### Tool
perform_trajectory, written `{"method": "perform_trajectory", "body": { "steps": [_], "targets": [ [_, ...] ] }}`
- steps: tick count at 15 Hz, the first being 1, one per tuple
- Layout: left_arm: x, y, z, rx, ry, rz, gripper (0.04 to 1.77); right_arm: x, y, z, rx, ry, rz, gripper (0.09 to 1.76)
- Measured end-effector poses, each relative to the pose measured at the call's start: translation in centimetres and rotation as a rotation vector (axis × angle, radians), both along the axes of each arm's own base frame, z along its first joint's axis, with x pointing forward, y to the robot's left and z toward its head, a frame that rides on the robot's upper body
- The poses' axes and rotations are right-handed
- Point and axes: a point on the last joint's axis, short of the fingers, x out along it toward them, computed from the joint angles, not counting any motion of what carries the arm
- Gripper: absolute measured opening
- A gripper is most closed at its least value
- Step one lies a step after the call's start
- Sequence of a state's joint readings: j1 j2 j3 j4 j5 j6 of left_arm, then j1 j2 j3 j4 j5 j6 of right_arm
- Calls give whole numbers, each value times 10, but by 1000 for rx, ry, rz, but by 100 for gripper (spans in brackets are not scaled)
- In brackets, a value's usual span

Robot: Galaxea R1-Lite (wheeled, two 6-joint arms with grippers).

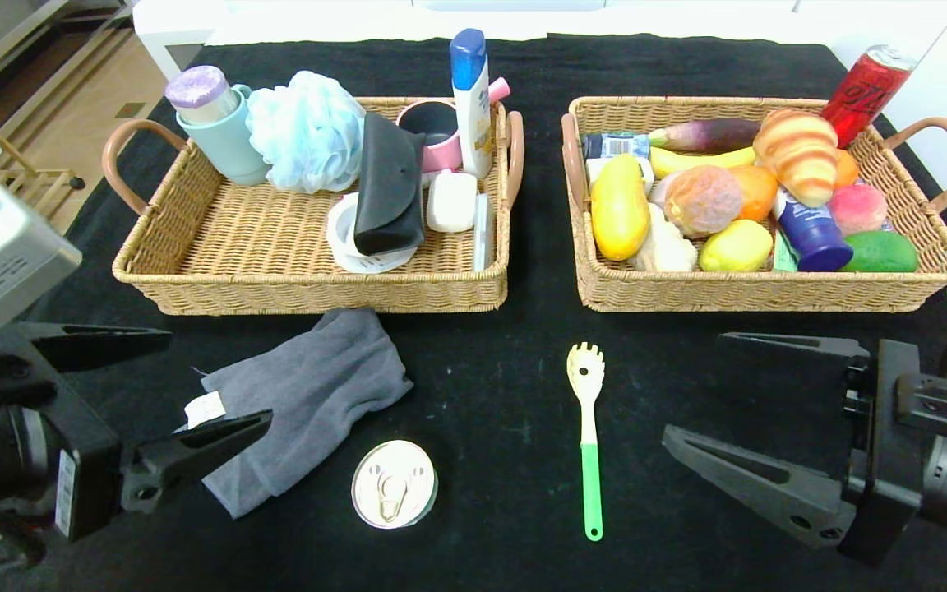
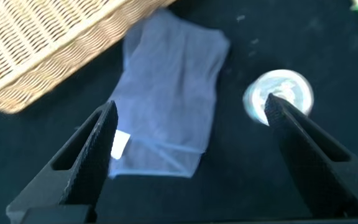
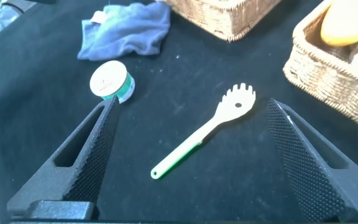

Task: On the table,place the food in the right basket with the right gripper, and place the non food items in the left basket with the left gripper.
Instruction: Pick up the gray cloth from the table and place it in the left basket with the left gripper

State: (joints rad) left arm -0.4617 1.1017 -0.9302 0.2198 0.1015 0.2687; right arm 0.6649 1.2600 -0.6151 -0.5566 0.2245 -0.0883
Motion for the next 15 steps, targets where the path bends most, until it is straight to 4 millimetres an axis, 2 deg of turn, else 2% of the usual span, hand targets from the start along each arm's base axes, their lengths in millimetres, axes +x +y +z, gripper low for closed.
{"method": "perform_trajectory", "body": {
  "steps": [4, 8, 15],
  "targets": [
    [27, -5, -2, 29, 106, 98, 172, -2, -3, 3, 10, -11, -4, 170],
    [54, -10, -15, 71, 183, 174, 172, -3, -4, 3, 11, -13, -2, 171],
    [77, -17, -33, 86, 255, 222, 172, -1, -7, 5, 17, -22, -28, 171]
  ]
}}
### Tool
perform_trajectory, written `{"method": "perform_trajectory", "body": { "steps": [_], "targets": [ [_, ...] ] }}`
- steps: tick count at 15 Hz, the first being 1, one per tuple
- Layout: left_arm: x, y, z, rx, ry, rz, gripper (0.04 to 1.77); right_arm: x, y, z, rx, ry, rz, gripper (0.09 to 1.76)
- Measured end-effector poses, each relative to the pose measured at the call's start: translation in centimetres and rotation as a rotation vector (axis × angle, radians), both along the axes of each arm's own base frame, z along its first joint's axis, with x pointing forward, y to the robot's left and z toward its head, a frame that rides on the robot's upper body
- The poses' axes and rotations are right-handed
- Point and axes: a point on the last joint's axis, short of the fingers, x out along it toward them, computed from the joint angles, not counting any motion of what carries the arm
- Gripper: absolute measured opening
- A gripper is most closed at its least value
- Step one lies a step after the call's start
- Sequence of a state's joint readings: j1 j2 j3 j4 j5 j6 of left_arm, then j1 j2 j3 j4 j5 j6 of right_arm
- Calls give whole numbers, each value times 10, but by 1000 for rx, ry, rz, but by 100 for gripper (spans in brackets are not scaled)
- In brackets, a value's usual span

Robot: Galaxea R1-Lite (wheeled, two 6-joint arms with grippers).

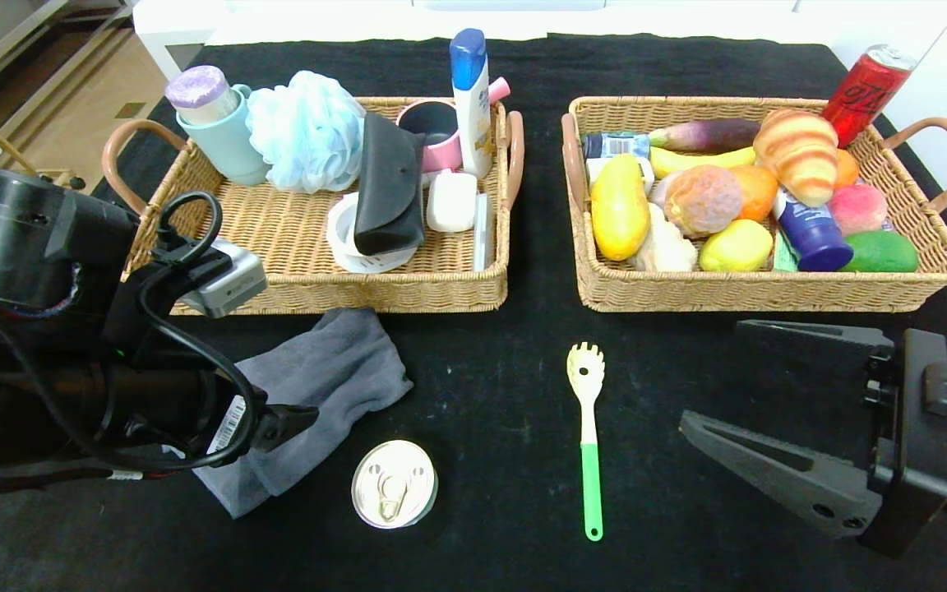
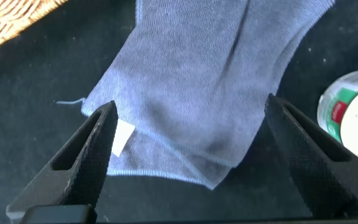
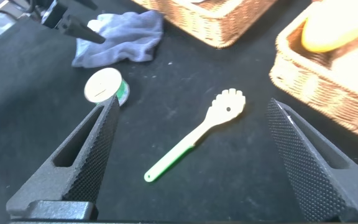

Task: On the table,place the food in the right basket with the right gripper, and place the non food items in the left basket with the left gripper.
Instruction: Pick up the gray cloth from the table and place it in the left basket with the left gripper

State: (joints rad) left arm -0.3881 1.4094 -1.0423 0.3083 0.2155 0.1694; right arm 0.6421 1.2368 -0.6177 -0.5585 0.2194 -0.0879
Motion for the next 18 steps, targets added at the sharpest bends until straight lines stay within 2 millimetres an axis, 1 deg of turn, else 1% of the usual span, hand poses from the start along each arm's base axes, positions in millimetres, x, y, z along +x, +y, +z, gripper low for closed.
{"method": "perform_trajectory", "body": {
  "steps": [6, 18],
  "targets": [
    [9, -3, -5, 8, 22, 4, 172, -1, -3, 3, 8, -12, -7, 171],
    [22, -8, -23, 31, 85, 24, 172, -3, -4, 3, 9, -19, -6, 171]
  ]
}}
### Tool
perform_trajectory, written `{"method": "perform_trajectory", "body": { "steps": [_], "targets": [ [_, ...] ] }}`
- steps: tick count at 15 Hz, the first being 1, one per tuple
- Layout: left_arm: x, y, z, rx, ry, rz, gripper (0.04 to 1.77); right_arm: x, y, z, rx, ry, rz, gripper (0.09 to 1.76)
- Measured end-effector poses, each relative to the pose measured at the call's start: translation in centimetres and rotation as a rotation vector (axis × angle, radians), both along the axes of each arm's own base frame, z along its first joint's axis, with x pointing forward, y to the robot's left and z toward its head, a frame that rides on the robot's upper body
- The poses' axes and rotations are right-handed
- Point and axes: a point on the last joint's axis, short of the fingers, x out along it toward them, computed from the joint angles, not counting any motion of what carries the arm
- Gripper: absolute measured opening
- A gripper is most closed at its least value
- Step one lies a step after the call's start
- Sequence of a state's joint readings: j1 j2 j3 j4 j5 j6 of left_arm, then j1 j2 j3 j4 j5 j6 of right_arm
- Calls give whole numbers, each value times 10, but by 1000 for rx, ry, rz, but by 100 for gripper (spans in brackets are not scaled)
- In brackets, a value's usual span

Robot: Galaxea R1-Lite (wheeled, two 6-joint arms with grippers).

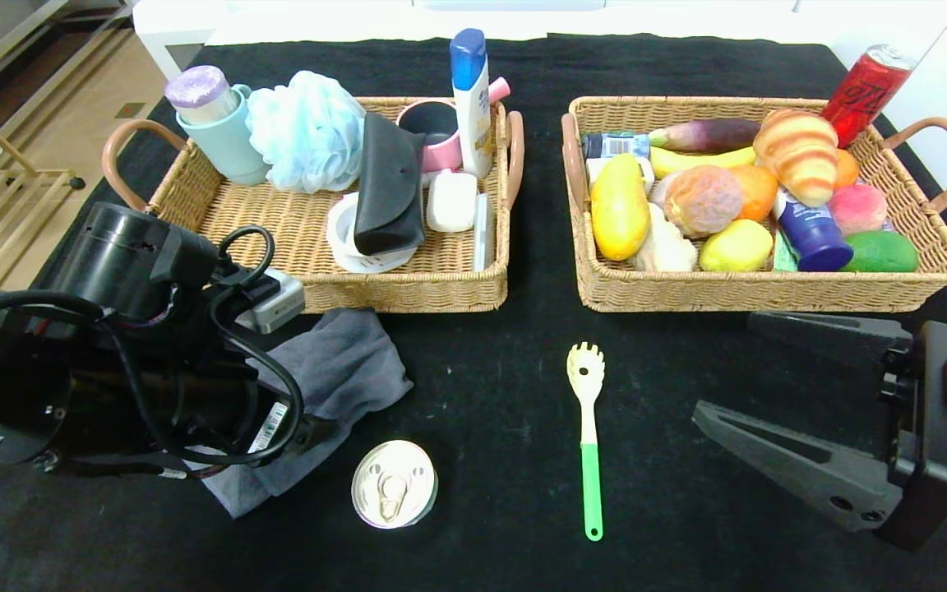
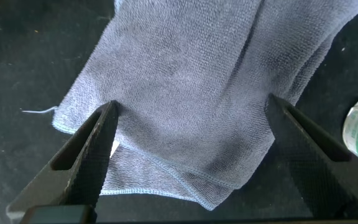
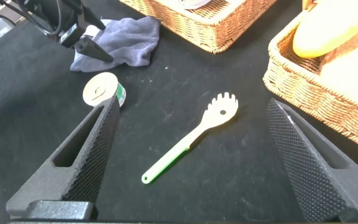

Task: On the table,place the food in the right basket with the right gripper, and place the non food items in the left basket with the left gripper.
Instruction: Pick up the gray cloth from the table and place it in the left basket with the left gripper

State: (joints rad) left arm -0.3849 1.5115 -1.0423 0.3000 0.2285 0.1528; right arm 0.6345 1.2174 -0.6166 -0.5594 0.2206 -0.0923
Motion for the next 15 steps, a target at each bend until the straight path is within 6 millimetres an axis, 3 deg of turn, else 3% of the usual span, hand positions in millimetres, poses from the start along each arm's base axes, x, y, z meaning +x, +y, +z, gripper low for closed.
{"method": "perform_trajectory", "body": {
  "steps": [4, 7, 11, 12, 15],
  "targets": [
    [1, -1, -1, 5, 2, 1, 166, 0, 0, -1, -2, 3, 1, 171],
    [1, -1, -4, 8, 12, 1, 116, 0, 0, -1, -1, 2, 0, 171],
    [0, -1, -7, 10, 24, 2, 72, 0, 0, -1, -3, 3, 0, 171],
    [-1, 0, -8, 12, 25, 2, 14, 0, 0, -1, -3, 3, 0, 171],
    [-1, 0, -8, 12, 25, 2, 12, 0, 0, -1, -3, 4, 1, 171]
  ]
}}
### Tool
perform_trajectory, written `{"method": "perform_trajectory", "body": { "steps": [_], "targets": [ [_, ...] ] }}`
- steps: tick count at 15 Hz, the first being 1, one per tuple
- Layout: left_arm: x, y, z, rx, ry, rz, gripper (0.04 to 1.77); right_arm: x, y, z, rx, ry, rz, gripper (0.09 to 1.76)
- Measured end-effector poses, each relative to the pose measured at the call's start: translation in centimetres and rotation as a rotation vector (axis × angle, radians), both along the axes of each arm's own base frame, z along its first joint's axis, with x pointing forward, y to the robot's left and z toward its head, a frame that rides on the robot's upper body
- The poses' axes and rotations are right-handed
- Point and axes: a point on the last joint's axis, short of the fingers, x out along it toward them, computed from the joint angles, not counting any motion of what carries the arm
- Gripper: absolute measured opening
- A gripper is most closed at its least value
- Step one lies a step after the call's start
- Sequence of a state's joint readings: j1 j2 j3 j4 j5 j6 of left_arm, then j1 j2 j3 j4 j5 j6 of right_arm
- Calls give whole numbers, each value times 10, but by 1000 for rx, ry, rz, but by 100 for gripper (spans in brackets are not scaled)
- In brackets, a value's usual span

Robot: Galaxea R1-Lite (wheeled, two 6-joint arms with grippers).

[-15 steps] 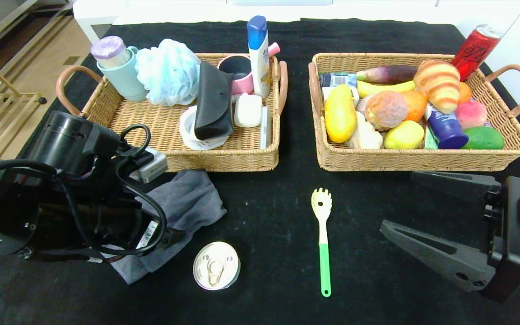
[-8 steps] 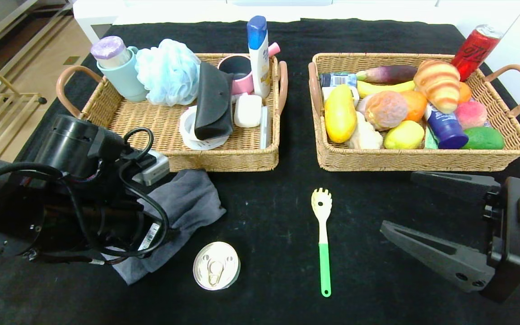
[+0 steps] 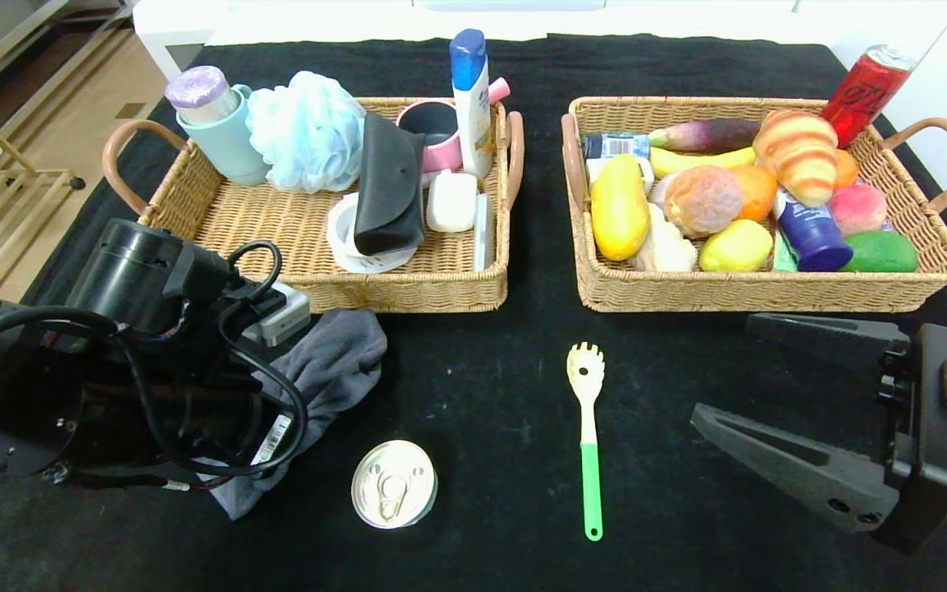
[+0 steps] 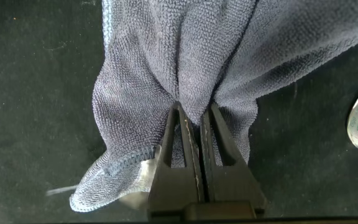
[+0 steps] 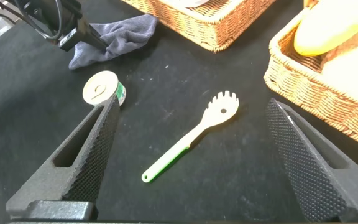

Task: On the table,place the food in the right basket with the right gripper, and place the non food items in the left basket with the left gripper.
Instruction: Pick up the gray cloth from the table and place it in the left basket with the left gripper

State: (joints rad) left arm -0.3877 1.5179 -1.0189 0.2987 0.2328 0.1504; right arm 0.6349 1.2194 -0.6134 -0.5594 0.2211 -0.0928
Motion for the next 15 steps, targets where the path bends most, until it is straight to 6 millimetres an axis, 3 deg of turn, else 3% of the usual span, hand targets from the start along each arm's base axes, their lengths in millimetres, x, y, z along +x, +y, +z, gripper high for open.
{"method": "perform_trajectory", "body": {
  "steps": [11, 15],
  "targets": [
    [2, -1, 0, 1, -1, 1, 12, -1, 0, -1, -3, 1, 3, 171],
    [-3, 1, 11, -30, -55, -6, 12, -3, 0, 0, 1, -2, 11, 171]
  ]
}}
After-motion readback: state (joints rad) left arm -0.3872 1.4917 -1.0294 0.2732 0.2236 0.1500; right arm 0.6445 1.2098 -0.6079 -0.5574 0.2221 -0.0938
